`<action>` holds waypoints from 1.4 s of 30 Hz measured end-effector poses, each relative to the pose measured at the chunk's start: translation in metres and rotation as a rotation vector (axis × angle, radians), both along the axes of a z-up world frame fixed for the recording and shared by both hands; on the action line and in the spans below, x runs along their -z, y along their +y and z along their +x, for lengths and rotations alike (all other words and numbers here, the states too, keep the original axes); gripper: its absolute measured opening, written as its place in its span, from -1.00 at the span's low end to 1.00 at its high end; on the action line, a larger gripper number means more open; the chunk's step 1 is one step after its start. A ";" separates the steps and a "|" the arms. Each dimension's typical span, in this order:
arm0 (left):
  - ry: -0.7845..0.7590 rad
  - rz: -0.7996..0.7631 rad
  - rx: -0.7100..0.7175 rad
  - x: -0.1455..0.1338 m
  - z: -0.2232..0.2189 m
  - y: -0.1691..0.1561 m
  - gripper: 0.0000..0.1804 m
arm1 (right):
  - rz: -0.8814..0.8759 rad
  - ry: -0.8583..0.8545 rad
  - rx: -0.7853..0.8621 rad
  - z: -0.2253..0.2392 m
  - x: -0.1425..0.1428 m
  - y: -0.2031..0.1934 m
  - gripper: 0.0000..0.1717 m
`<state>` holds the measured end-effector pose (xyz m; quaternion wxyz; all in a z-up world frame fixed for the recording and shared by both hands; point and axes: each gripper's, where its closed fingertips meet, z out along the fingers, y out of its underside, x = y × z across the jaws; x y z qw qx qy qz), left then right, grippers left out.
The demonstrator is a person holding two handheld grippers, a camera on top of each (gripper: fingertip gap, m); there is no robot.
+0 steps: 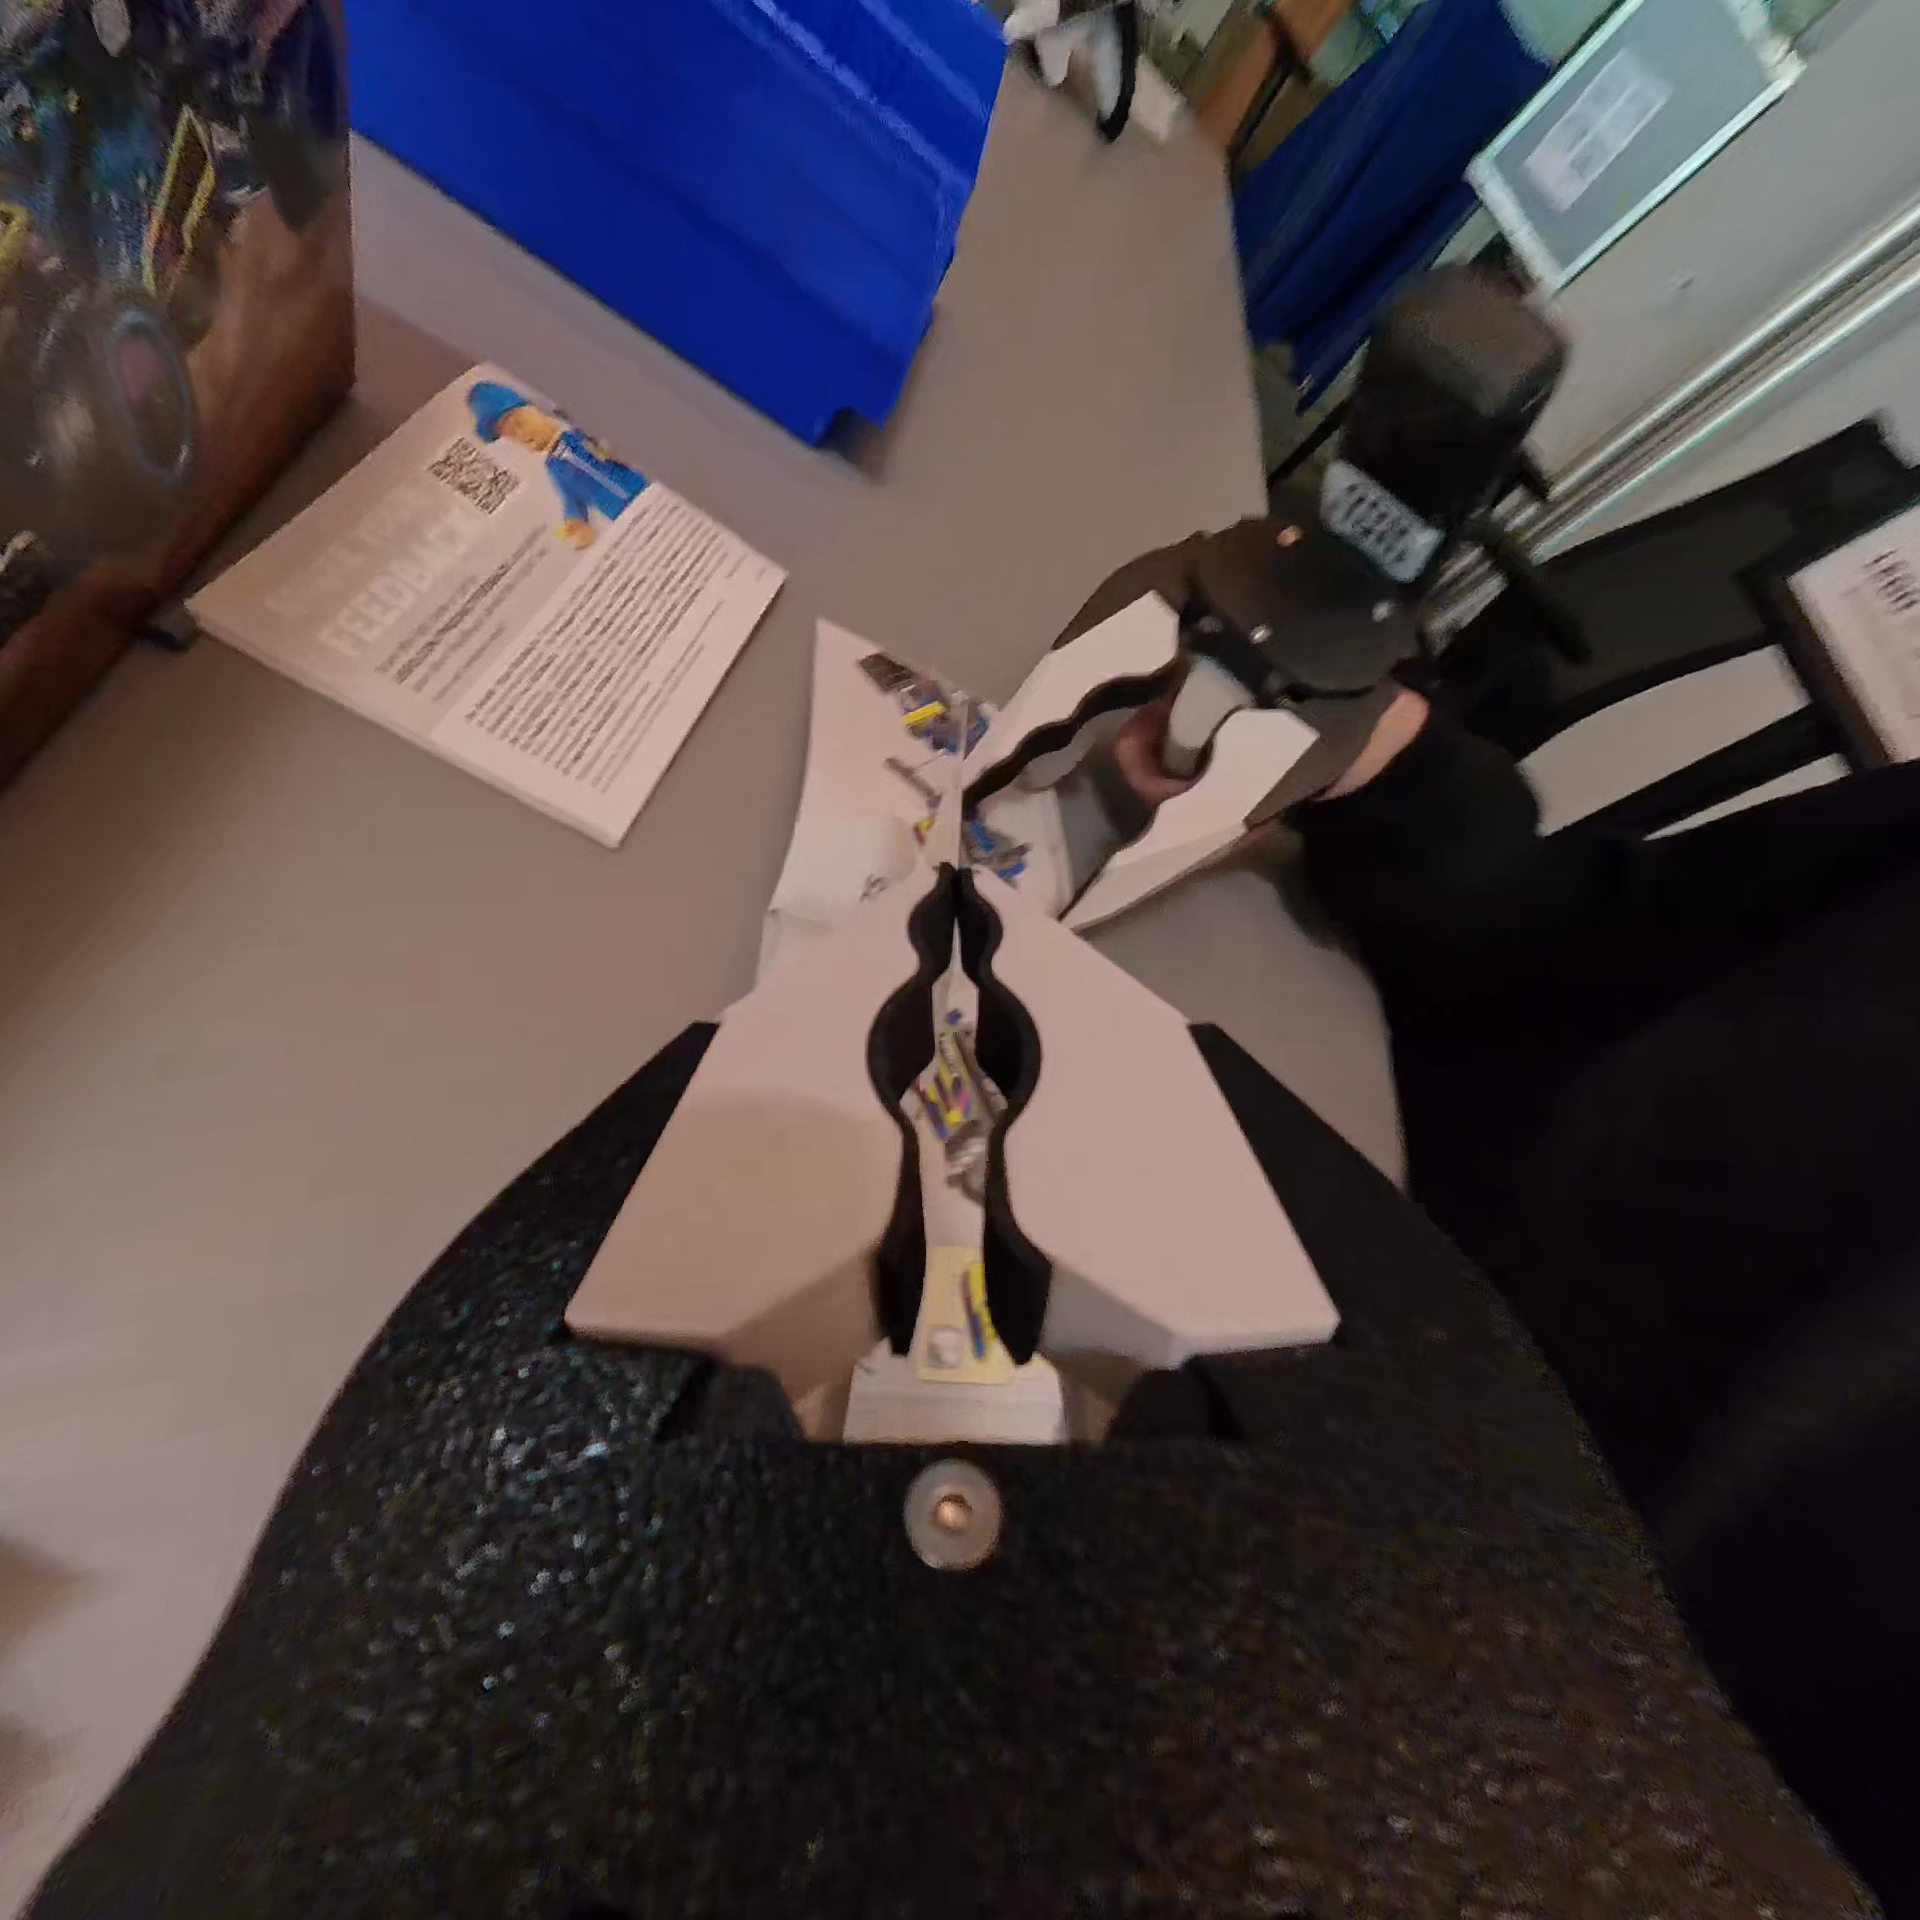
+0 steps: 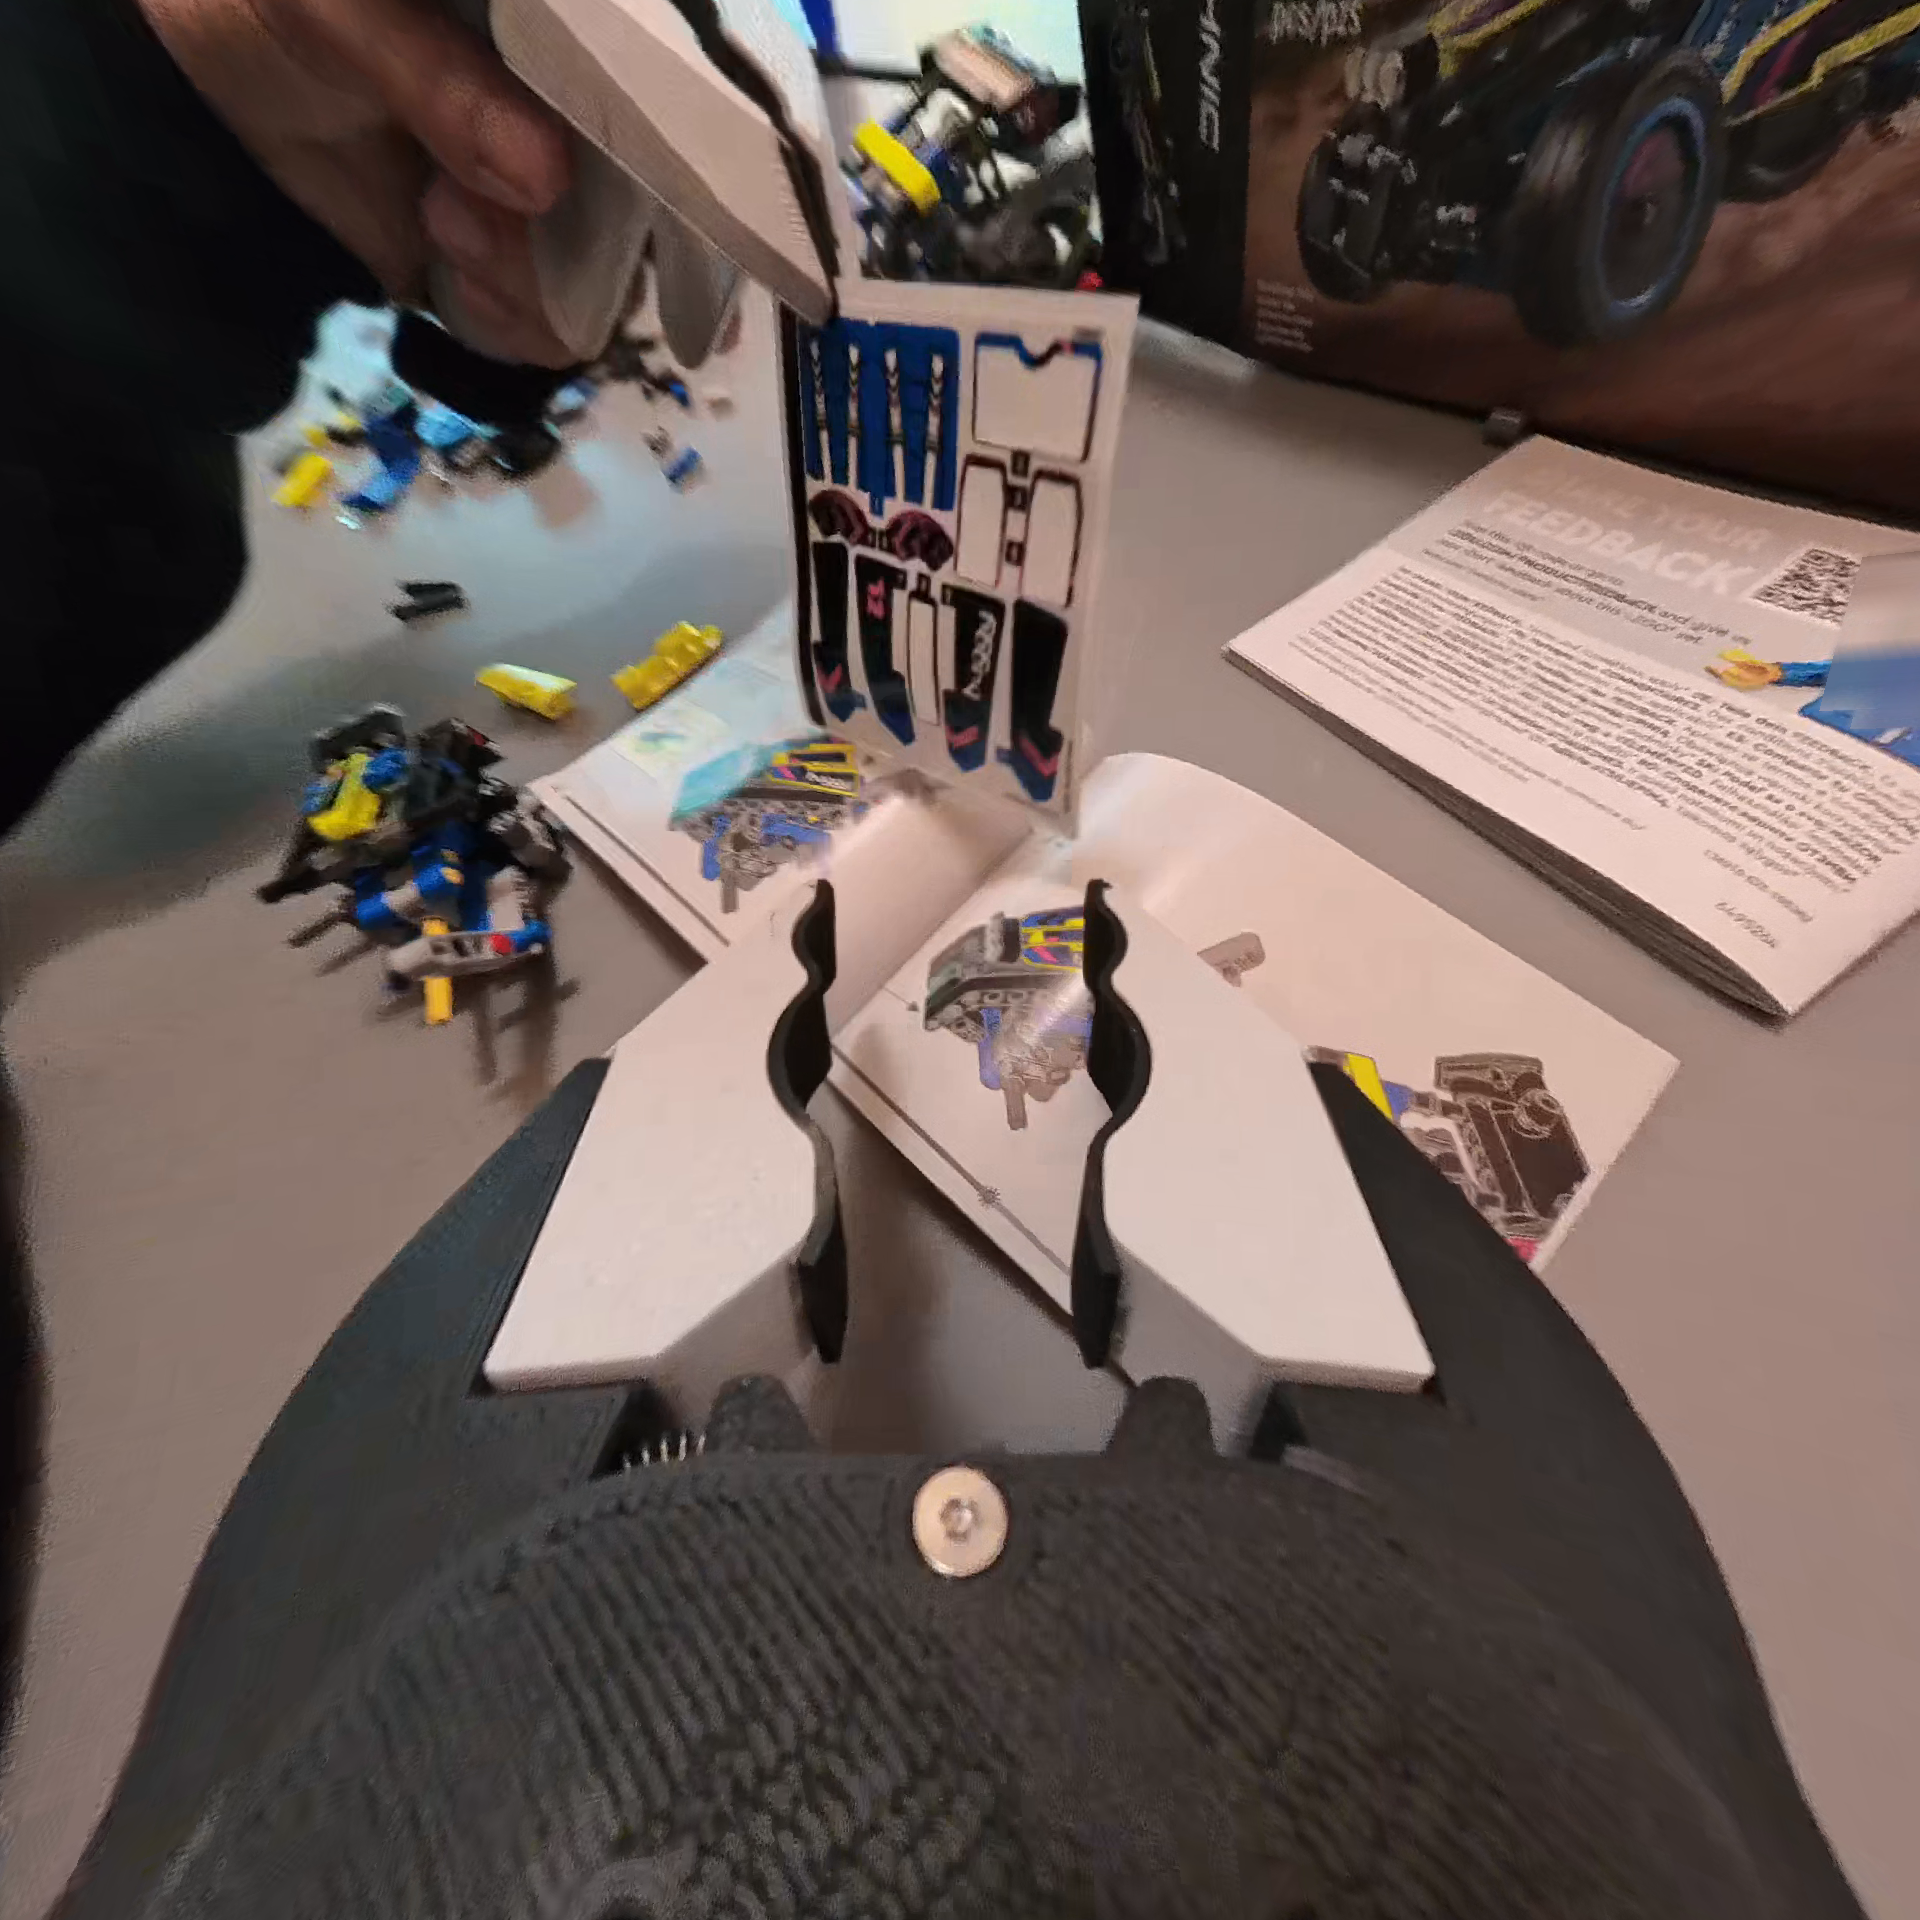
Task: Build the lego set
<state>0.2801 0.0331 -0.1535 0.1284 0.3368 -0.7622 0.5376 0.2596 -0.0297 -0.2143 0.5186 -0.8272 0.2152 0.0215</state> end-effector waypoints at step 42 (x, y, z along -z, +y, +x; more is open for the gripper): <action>-0.318 0.027 -0.383 -0.062 0.013 0.022 -0.87 | 0.808 0.331 -0.023 -0.021 -0.095 0.012 -1.00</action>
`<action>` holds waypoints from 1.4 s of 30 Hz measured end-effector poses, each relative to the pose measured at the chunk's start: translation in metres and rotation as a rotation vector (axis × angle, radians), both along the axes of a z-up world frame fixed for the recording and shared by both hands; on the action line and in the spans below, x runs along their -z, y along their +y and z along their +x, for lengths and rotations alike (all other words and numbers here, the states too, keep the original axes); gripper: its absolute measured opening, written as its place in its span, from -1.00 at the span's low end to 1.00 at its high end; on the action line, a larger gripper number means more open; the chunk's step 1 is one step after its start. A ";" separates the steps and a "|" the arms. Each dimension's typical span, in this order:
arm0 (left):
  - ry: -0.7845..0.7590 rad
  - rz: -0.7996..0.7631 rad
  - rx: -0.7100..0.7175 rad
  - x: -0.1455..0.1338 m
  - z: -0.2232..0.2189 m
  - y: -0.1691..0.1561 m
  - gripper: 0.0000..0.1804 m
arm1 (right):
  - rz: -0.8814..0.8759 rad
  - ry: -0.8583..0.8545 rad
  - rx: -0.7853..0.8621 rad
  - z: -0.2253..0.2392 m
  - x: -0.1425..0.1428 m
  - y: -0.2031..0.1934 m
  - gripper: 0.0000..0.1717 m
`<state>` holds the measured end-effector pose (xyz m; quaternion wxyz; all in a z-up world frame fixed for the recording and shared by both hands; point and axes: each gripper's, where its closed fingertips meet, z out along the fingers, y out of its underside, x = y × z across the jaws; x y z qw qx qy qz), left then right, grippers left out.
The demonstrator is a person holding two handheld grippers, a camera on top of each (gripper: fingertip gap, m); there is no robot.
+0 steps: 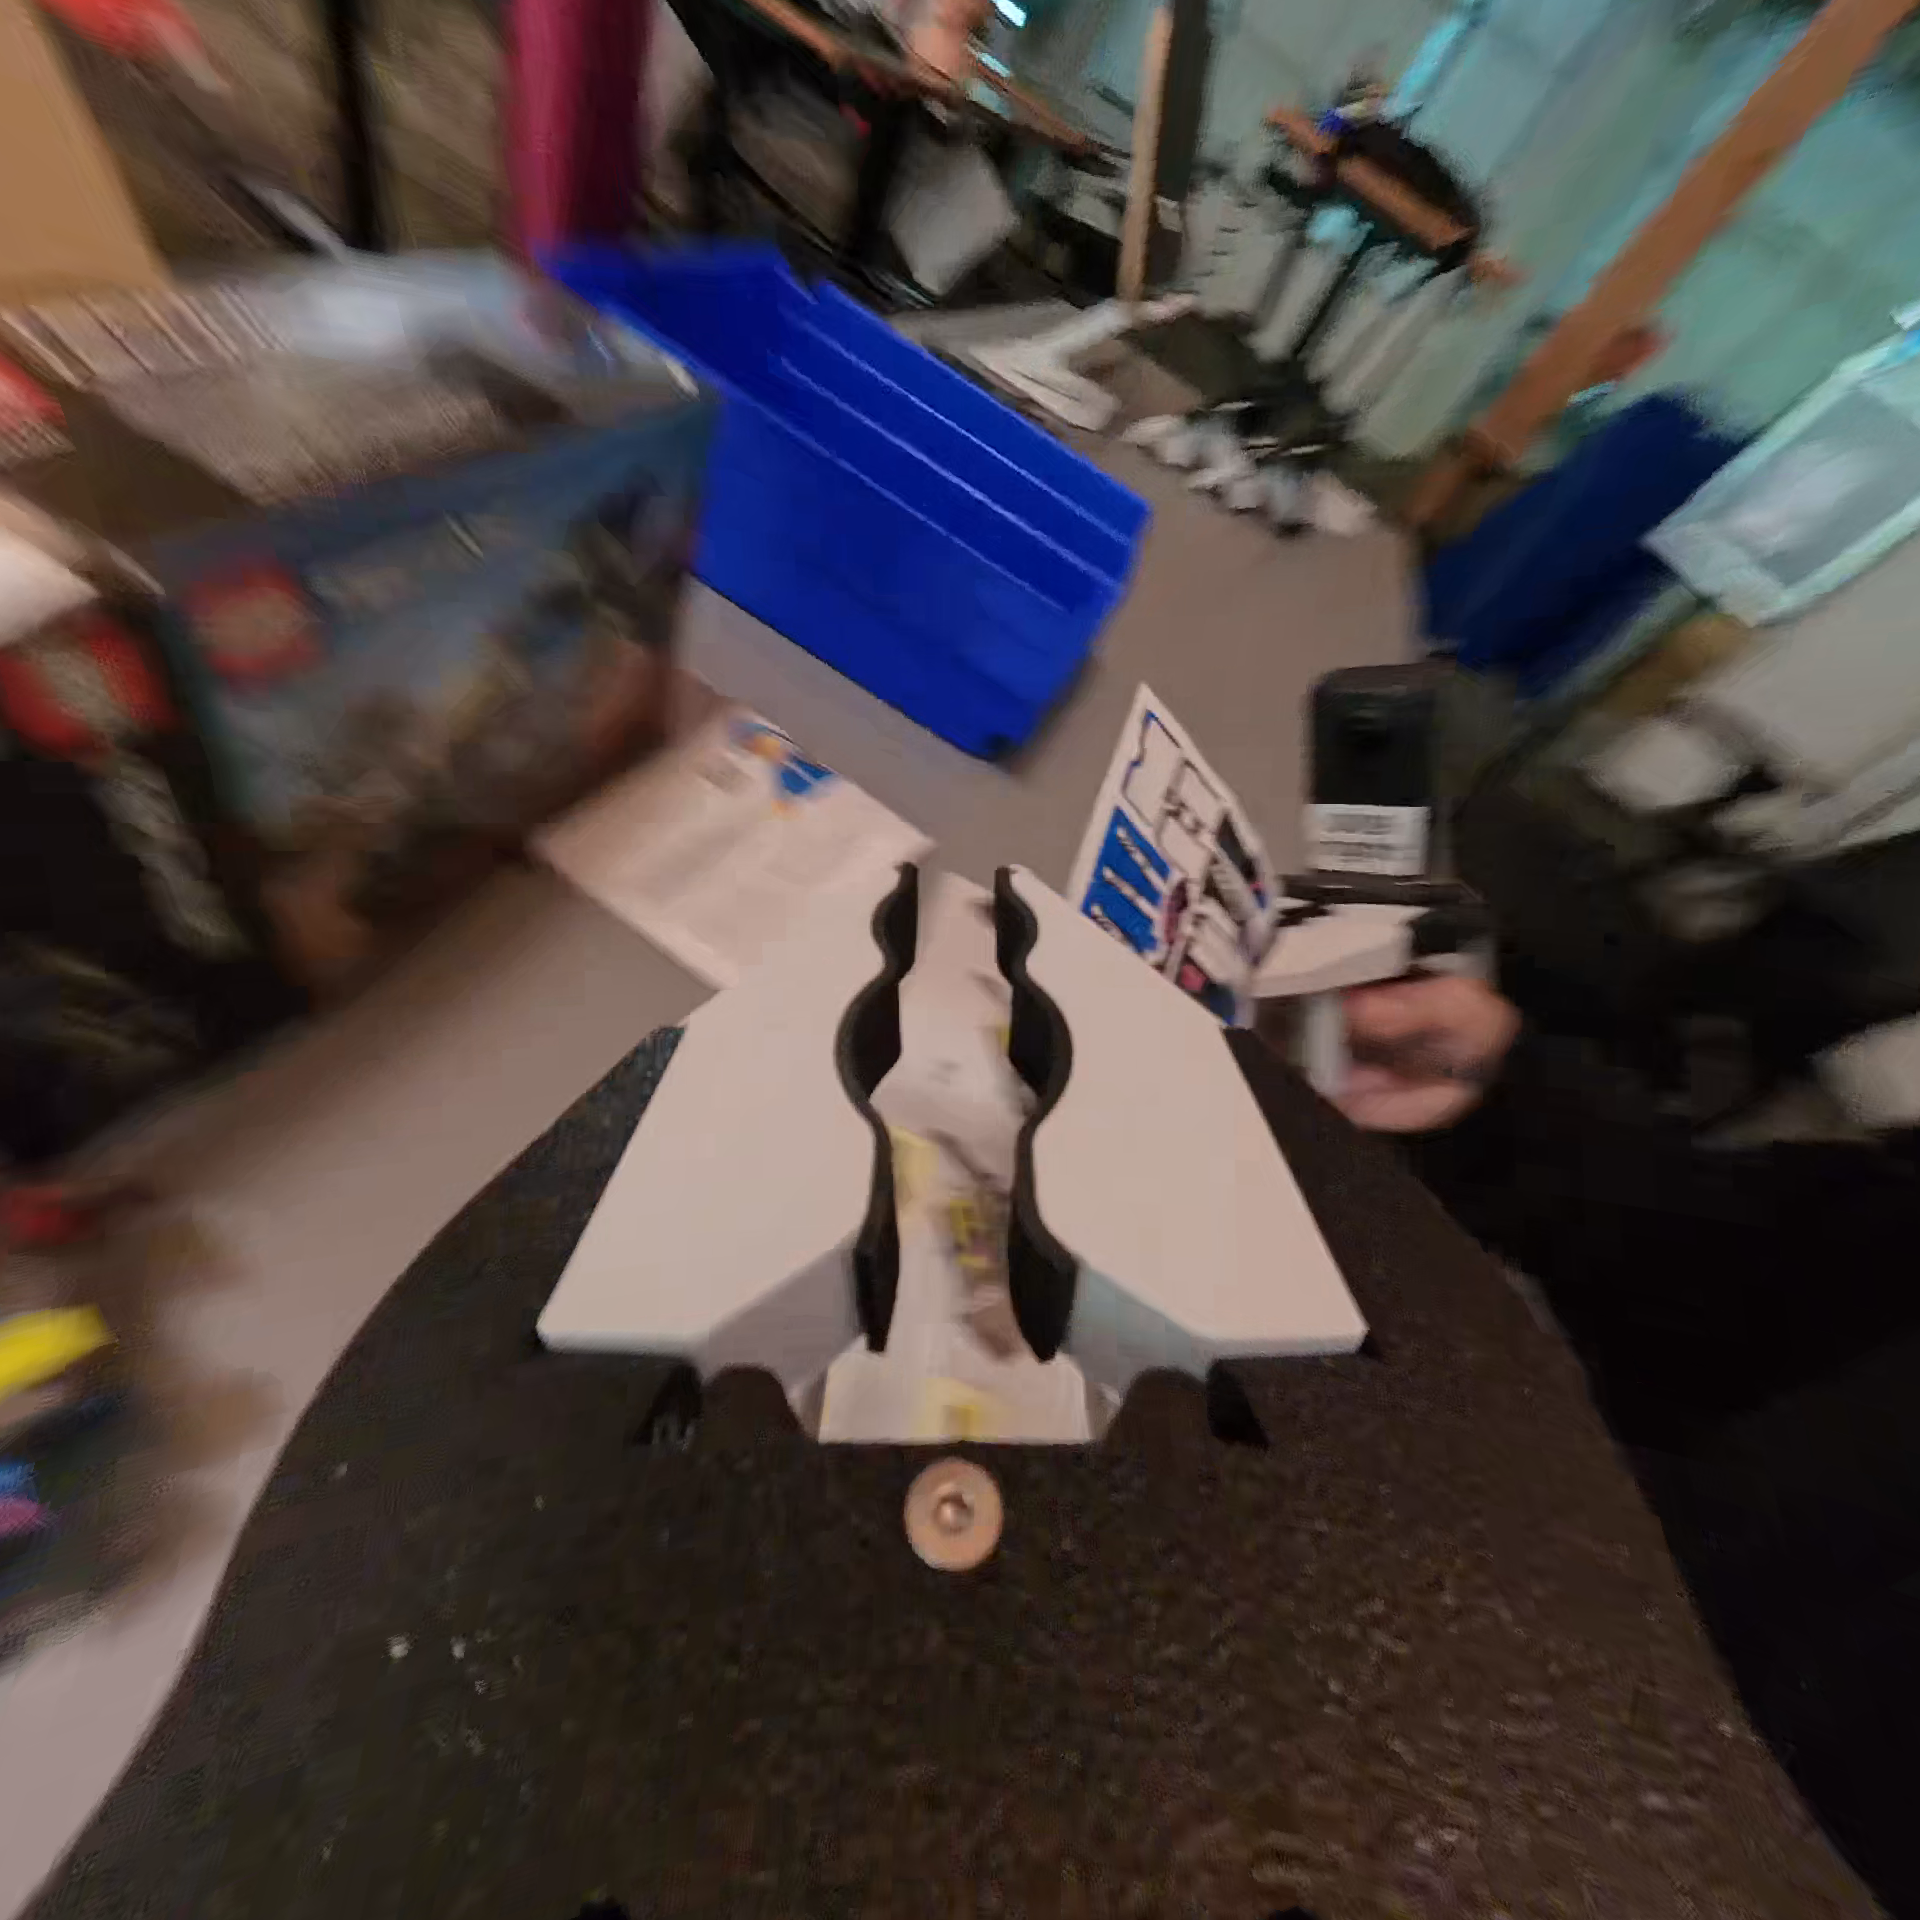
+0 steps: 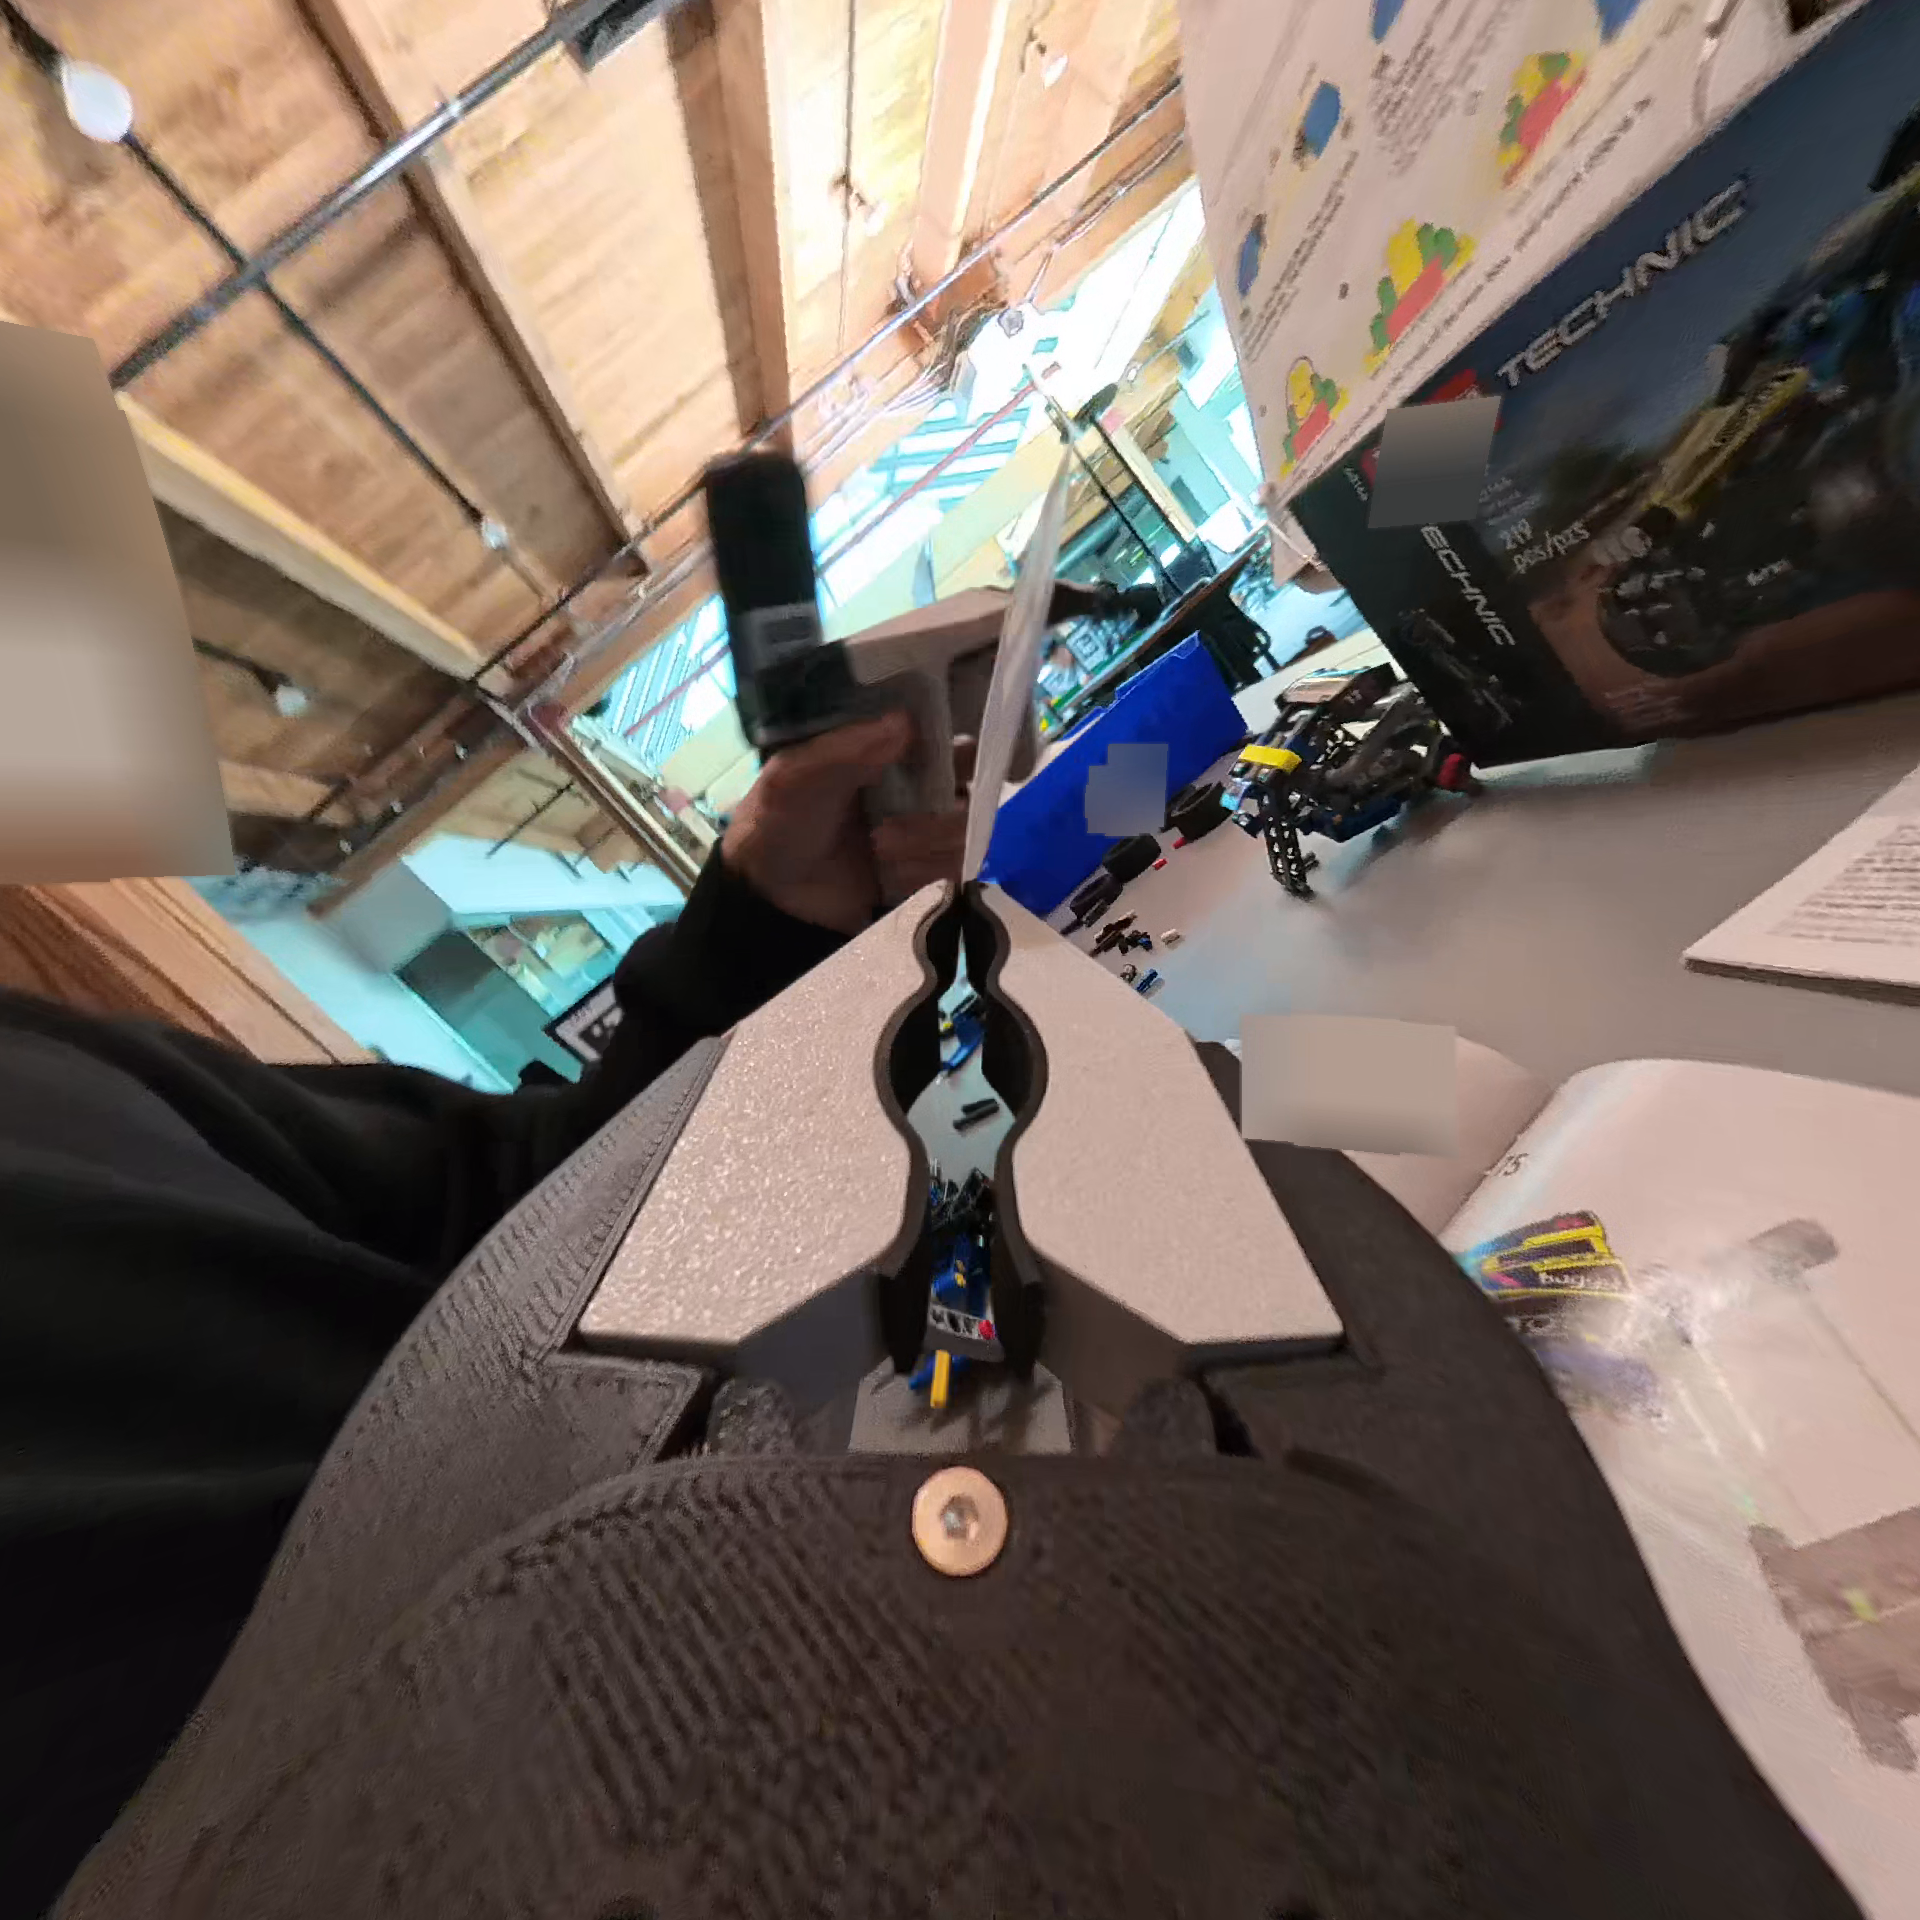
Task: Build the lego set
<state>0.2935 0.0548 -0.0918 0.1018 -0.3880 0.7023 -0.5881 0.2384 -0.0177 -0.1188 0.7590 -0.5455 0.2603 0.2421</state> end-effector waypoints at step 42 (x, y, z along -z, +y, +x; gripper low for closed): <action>-0.252 0.182 0.407 -0.025 -0.104 -0.040 -0.84 | 0.229 -0.044 -0.200 -0.052 -0.057 0.035 -1.00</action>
